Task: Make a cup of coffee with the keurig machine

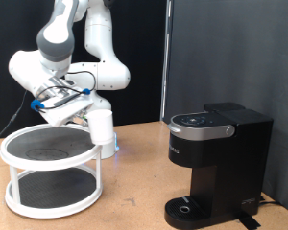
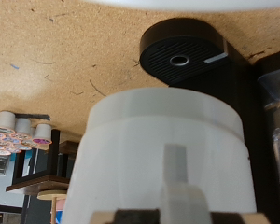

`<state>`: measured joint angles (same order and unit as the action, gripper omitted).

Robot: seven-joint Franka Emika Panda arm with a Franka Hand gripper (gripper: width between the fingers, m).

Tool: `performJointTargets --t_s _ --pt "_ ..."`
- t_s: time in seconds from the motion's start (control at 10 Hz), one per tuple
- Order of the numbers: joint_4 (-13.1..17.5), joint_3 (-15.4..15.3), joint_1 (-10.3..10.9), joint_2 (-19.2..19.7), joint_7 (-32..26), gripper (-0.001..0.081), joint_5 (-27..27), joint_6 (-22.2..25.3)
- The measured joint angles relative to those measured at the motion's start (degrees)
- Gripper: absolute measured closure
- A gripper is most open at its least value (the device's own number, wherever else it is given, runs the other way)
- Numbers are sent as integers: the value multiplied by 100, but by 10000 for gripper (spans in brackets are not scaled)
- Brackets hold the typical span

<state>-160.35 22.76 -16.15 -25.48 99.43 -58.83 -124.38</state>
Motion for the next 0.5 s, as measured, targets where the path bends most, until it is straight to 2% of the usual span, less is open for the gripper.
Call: performJointTargets --t_s 0.5 --pt "255 -670 702 489 -133 802 -1213 -659"
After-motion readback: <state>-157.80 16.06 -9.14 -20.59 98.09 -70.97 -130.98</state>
